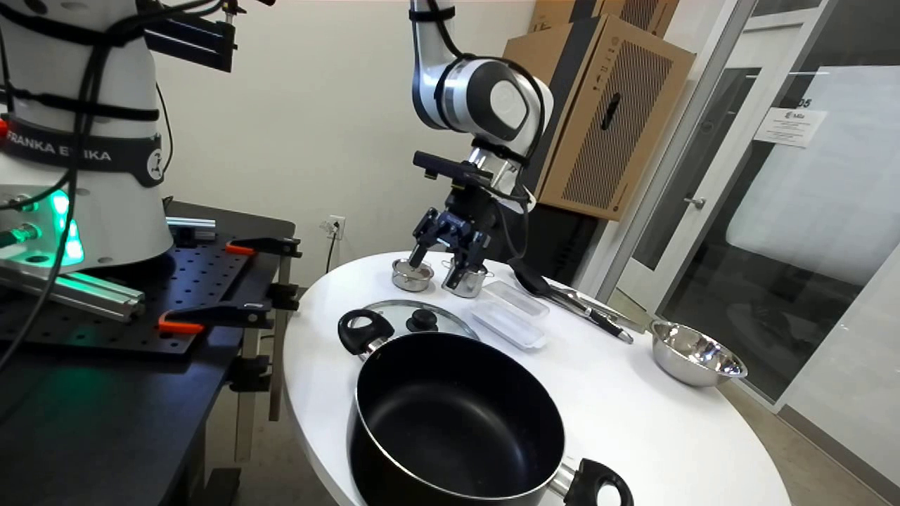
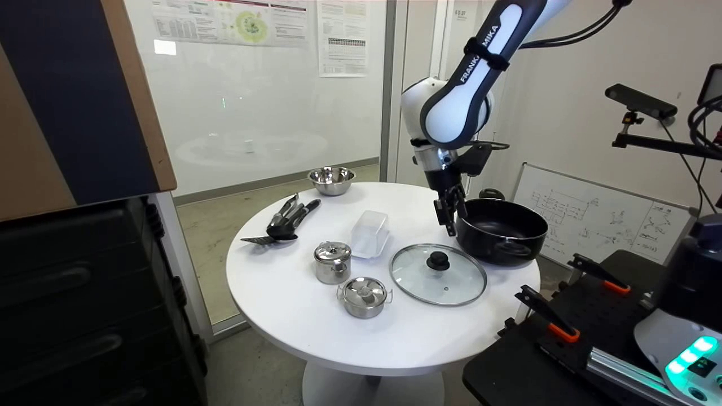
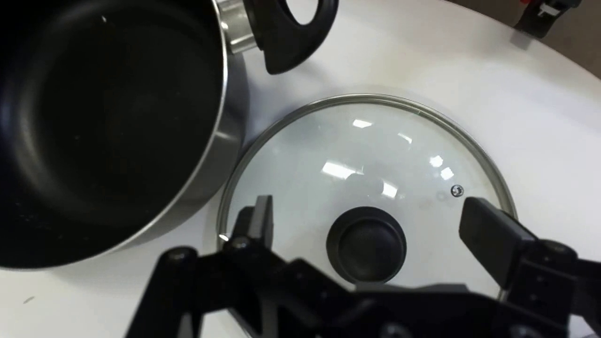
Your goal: Pick the lid and put it on the pot
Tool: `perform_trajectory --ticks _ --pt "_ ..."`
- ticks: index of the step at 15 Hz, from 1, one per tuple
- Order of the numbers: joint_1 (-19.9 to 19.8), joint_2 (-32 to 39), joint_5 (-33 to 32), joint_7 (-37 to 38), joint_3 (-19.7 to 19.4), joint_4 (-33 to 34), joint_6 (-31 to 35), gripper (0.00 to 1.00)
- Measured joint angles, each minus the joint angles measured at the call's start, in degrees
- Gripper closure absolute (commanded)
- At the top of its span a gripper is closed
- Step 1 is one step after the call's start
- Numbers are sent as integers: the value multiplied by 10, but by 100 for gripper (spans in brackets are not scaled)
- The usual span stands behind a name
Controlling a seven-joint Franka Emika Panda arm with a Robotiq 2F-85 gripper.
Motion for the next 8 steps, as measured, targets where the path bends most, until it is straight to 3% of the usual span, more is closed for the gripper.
perform_trajectory --ticks 8 --pt "20 88 -1 -1 2 48 37 0"
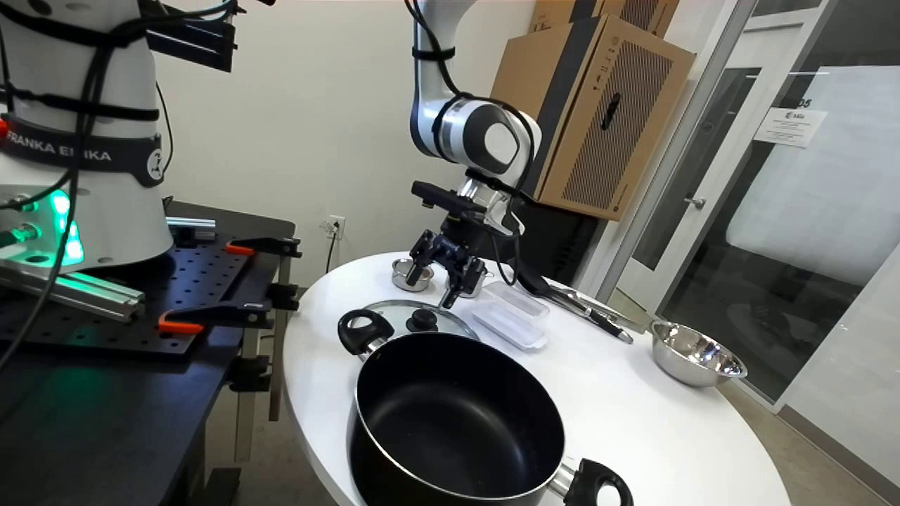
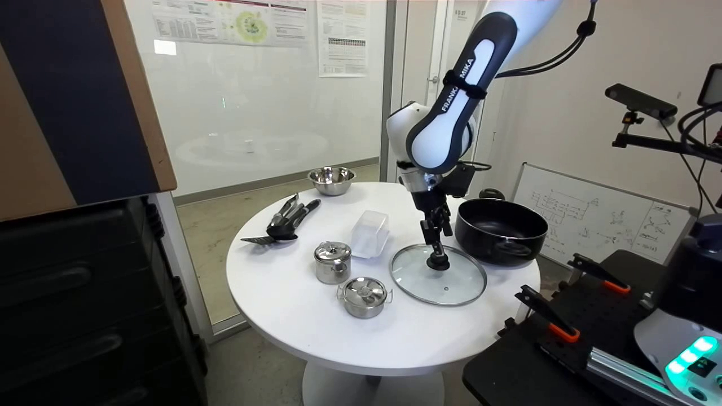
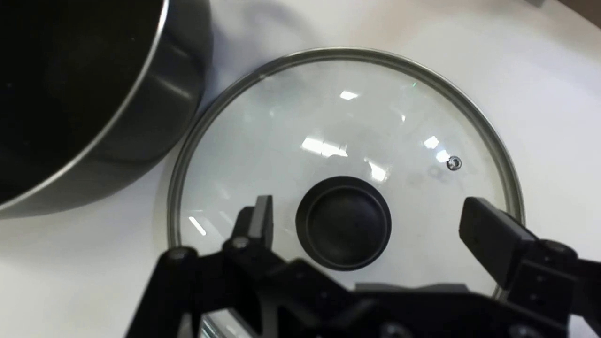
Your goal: Pick the lid and put it on the pot
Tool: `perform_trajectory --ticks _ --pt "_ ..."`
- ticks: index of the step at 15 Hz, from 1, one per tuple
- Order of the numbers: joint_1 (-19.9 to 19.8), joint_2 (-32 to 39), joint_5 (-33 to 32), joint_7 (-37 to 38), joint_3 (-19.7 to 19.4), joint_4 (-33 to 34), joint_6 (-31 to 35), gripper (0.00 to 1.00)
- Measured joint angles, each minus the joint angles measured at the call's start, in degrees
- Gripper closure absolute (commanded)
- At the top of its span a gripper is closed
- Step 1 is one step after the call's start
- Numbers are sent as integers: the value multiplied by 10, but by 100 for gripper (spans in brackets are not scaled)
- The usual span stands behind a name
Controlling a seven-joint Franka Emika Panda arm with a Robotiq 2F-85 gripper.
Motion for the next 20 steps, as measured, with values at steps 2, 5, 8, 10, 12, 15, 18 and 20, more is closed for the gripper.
perform_trajectory --ticks 2,5,8,10,12,15,18,20 --pt "4 18 0 0 -1 9 16 0" --pt "10 41 -1 0 -2 25 24 0" --pt "14 55 -1 0 -4 36 24 0" --pt "14 59 -1 0 -7 40 24 0" --pt "14 60 -1 0 -11 40 24 0" --pt "14 63 -1 0 -15 40 24 0" --pt "15 71 -1 0 -15 42 24 26" --pt "18 79 -1 0 -16 47 24 40"
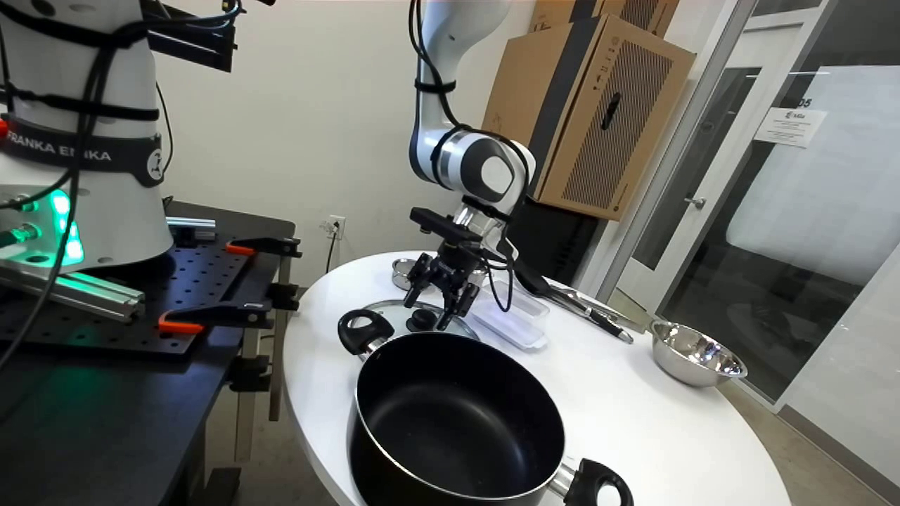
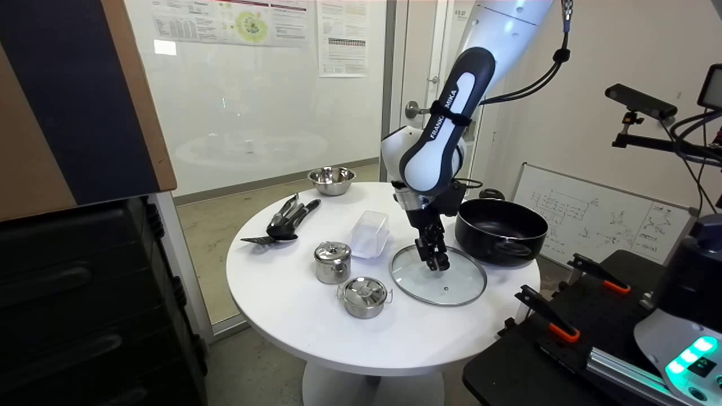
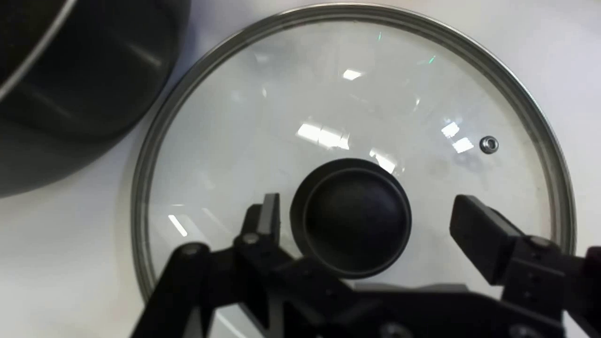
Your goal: Pick the lid and put it on the pot
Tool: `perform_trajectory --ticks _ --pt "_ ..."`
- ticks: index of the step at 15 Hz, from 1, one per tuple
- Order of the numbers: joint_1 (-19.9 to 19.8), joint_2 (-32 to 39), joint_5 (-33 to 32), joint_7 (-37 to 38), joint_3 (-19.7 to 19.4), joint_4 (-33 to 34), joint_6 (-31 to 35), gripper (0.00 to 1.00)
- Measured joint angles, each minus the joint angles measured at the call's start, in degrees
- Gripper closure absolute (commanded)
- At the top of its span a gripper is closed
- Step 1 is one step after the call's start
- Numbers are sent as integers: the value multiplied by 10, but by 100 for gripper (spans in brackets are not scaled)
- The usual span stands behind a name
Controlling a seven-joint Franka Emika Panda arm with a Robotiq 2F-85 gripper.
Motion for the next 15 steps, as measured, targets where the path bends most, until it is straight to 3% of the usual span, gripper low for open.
perform_trajectory --ticks 3,7,15 --pt "3 10 0 0 -2 9 0 63" --pt "3 4 0 -2 -3 15 -7 74" --pt "3 3 1 -13 -3 17 -7 74"
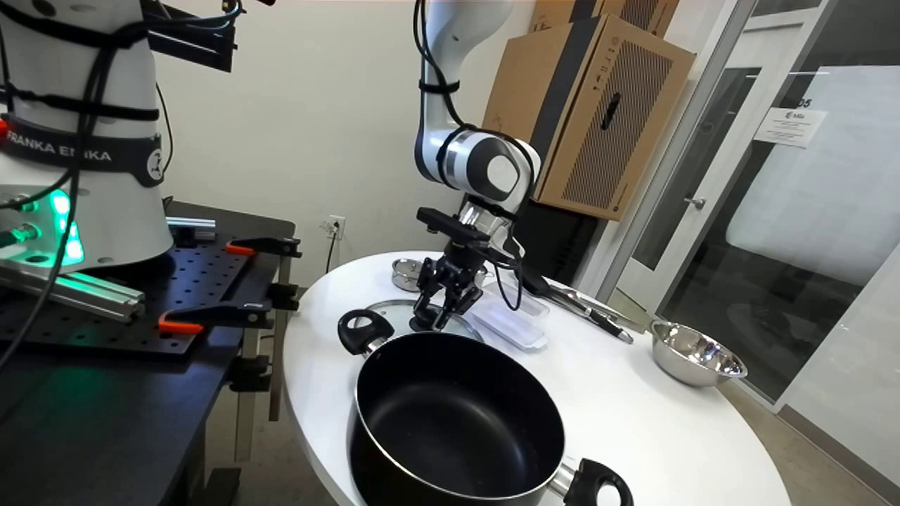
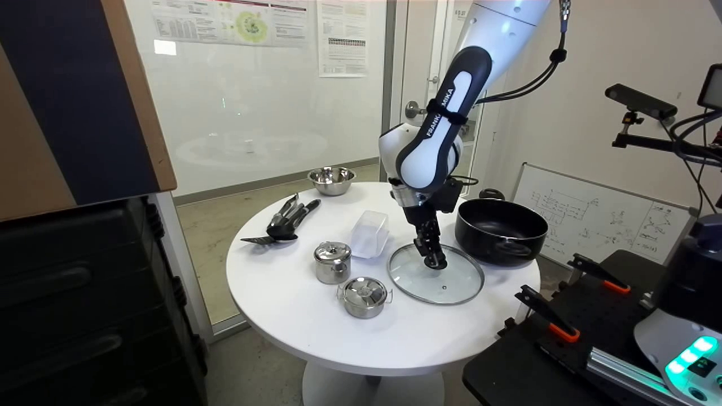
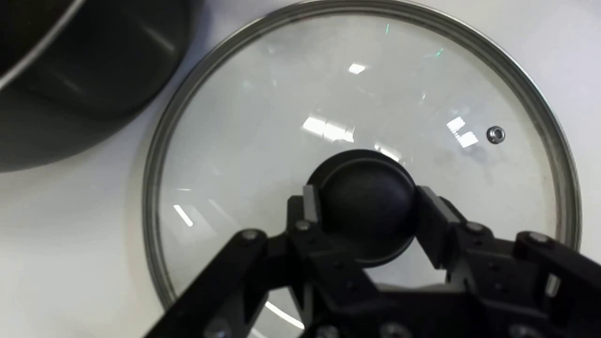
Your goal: Pick the lid and put it on the pot
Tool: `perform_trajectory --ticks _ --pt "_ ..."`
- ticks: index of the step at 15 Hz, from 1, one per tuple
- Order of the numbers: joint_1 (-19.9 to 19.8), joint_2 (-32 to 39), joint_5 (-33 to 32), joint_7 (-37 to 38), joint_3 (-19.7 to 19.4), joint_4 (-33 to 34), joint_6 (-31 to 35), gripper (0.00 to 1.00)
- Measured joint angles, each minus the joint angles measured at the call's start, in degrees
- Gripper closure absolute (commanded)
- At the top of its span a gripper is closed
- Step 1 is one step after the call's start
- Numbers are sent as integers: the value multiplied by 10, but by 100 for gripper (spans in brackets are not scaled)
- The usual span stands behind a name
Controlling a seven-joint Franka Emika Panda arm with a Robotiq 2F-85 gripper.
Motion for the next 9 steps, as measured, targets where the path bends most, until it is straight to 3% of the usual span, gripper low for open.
perform_trajectory --ticks 9 --pt "0 -21 1 -14 29 -6 5 74"
